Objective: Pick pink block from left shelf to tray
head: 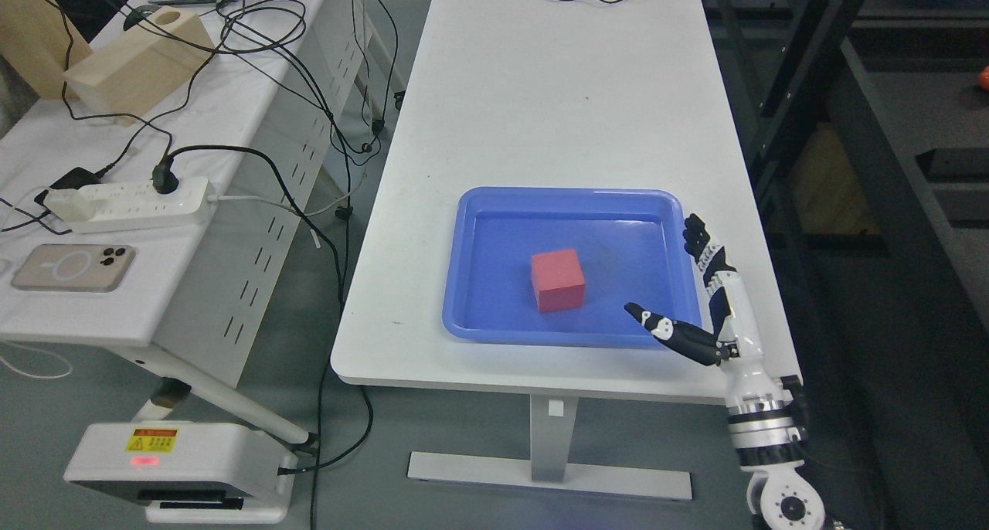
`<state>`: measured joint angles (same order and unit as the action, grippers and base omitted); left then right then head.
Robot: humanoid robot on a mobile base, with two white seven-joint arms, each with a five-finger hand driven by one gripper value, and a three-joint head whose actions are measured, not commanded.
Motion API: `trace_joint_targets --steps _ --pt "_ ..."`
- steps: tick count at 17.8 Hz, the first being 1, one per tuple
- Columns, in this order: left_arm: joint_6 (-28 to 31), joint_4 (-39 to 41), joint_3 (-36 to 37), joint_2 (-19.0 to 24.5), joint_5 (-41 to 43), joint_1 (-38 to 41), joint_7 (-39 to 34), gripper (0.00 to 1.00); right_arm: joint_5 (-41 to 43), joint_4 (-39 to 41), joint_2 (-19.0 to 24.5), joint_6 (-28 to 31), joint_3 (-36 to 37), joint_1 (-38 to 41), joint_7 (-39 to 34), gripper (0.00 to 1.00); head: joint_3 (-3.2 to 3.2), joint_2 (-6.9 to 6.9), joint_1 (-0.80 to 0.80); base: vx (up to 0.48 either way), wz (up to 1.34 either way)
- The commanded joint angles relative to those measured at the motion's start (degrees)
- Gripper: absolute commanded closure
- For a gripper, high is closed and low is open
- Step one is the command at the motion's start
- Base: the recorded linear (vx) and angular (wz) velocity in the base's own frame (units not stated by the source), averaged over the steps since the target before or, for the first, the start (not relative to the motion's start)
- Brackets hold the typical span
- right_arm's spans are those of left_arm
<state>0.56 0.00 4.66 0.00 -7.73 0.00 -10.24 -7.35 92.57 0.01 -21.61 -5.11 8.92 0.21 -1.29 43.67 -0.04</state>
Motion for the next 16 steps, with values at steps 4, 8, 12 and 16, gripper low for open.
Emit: trace_joint_targets --steps 4,8,12,16 --pt "0.0 1.0 0.0 1.0 0.0 -1.7 0.0 0.00 5.3 0.2 -1.0 7.8 4.1 0.7 -2.8 0.00 0.00 0.00 0.00 -0.172 0.01" --pt "0.0 1.0 0.0 1.0 0.0 -1.7 0.0 0.00 5.3 0.3 -1.0 10.5 5.2 0.7 -6.7 0.00 0.00 0.00 0.00 -0.196 -0.01" --pt "0.0 1.0 0.0 1.0 0.0 -1.7 0.0 0.00 5.4 0.3 -1.0 10.6 5.6 0.7 -6.8 0.00 0.00 0.00 0.00 -0.156 -0.01" --pt "0.0 1.0 0.0 1.0 0.0 -1.7 0.0 0.00 5.4 0.3 -1.0 10.5 5.6 0.7 -6.9 0.00 0.00 0.00 0.00 -0.087 0.01"
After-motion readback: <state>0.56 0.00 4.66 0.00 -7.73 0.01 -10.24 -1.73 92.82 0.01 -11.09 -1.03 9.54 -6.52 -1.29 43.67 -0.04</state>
